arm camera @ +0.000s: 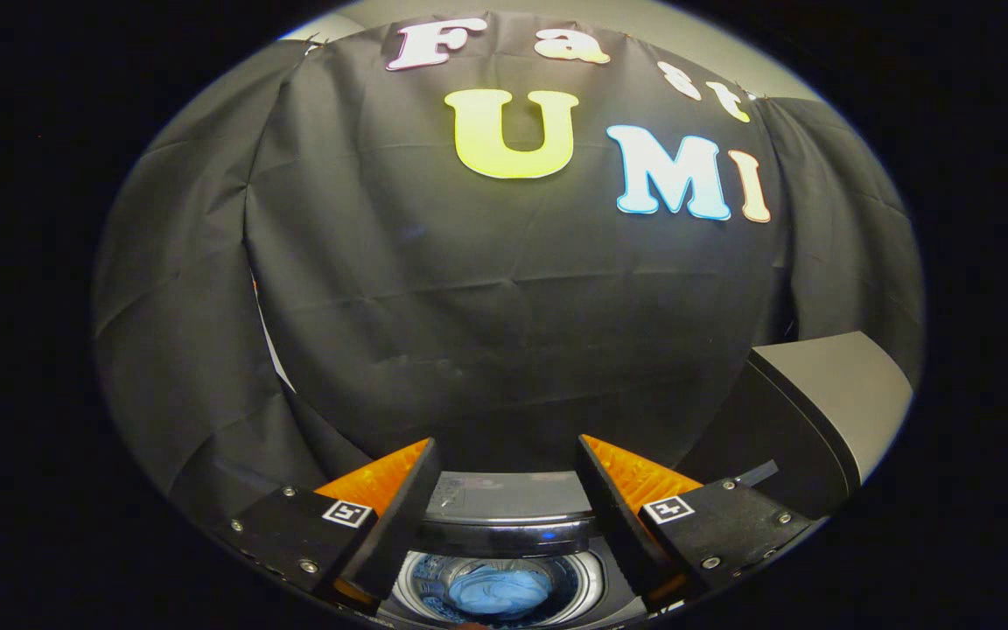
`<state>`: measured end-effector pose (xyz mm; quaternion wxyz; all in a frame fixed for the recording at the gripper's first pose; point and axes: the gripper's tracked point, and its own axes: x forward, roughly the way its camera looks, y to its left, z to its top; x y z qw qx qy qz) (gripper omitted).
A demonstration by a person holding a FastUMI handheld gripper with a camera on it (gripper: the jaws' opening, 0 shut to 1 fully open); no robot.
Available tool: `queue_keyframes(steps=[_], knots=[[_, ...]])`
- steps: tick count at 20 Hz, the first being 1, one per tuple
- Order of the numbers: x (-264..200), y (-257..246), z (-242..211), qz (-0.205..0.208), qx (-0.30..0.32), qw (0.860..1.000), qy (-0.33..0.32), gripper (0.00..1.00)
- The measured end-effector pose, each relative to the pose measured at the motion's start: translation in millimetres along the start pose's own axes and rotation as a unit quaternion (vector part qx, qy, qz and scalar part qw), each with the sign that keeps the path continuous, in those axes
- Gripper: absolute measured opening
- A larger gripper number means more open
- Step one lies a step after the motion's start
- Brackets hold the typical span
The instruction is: Put the clothes into the washing machine and then close the washing machine lid.
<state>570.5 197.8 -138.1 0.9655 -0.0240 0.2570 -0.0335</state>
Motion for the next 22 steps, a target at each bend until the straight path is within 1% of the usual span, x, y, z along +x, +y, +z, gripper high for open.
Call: queue_keyframes(steps=[4,8,11,13,14,16,18,22], knots=[[-15,0,-11,0.006,-0.002,1.0,-0.013,0.97],[-34,1,-37,0.016,-0.002,1.0,-0.013,0.97],[-72,5,-86,0.038,0.008,0.999,-0.022,0.96],[-90,4,-122,0.044,0.033,0.998,-0.023,0.96],[-97,2,-139,0.041,0.04,0.998,-0.019,0.96],[-107,-7,-163,0.023,0.027,0.999,-0.008,0.96],[-114,-11,-171,0.019,0.016,1.0,-0.006,0.96],[-126,-13,-163,0.019,0.005,1.0,-0.021,0.96]])
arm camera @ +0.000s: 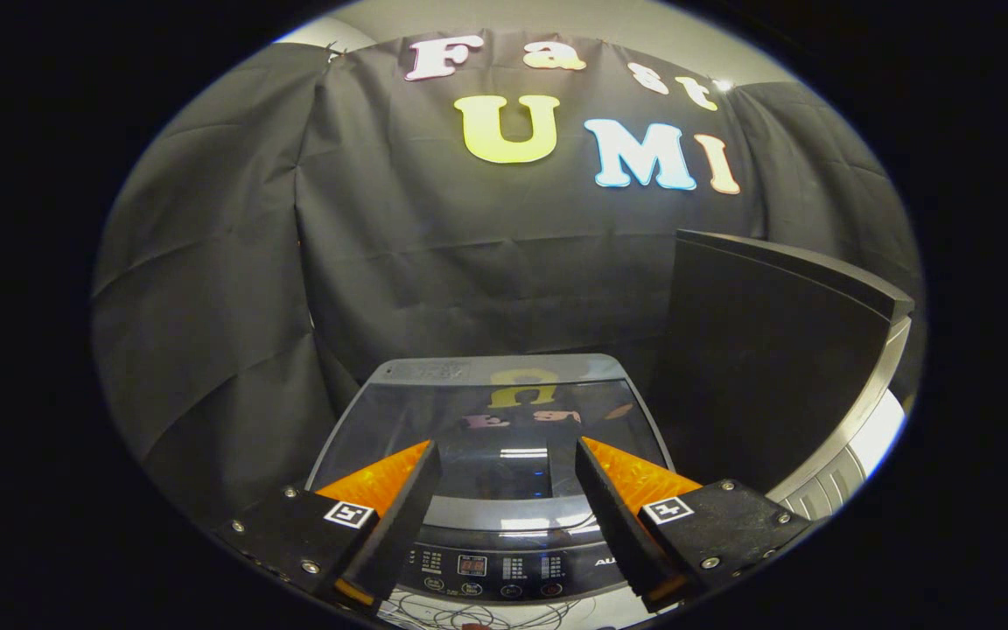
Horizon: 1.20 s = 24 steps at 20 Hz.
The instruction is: Put the clothes into the washing machine and then close the washing machine lid.
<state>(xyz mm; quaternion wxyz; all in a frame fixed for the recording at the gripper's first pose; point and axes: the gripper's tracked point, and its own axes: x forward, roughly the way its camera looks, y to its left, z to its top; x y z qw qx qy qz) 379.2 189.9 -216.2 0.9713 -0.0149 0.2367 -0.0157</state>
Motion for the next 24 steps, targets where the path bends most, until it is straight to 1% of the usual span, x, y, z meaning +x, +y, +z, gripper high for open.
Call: queue_keyframes(steps=[3,5,7,8,10,14,17,21,24], knots=[[-23,-3,17,0.002,-0.014,1.0,-0.022,0.96],[-47,-7,24,0.006,-0.007,0.999,-0.039,0.96],[-78,-8,25,0.018,-0.002,0.999,-0.05,0.96],[-97,-13,25,0.019,-0.007,0.998,-0.053,0.96],[-136,-22,22,0.033,-0.018,0.997,-0.062,0.96],[-221,-59,13,0.058,-0.028,0.994,-0.083,0.96],[-272,-92,7,0.075,-0.047,0.992,-0.095,0.96],[-328,-135,-1,0.09,-0.06,0.989,-0.101,0.96],[-360,-169,-8,0.088,-0.061,0.989,-0.097,0.96]])
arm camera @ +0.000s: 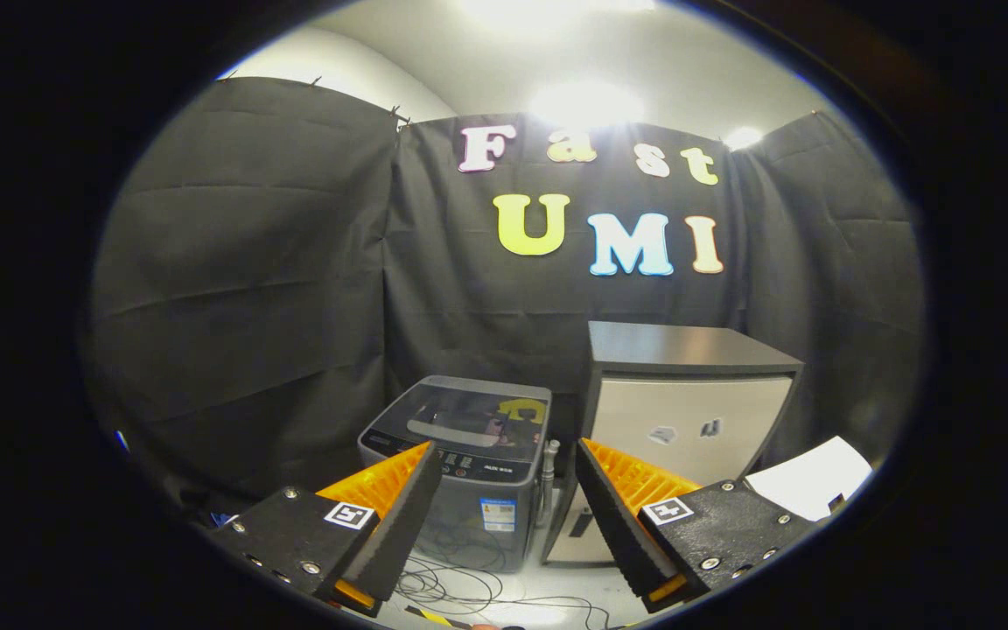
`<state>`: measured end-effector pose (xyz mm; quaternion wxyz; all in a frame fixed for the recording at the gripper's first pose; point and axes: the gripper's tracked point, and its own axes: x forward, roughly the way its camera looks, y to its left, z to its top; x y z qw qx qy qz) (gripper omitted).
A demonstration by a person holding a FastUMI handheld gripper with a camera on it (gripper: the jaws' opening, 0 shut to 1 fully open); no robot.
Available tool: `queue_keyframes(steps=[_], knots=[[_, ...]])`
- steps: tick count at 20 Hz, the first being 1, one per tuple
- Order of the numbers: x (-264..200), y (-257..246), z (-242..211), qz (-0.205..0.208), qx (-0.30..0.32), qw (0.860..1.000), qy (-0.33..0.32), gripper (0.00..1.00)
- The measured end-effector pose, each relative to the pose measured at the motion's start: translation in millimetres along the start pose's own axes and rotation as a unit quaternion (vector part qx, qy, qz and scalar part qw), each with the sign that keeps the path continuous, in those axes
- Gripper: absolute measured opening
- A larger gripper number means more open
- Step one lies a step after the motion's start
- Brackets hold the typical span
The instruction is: Put the clothes into the washing machine and then close the washing machine lid.
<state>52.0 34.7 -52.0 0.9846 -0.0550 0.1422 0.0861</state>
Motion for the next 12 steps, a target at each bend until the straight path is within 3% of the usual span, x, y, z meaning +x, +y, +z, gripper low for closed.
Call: queue_keyframes(steps=[6,12], knots=[[-44,-32,11,-0.007,-0.005,1.0,-0.018,0.96],[-49,-23,9,-0.002,-0.017,1.0,-0.022,0.96]])
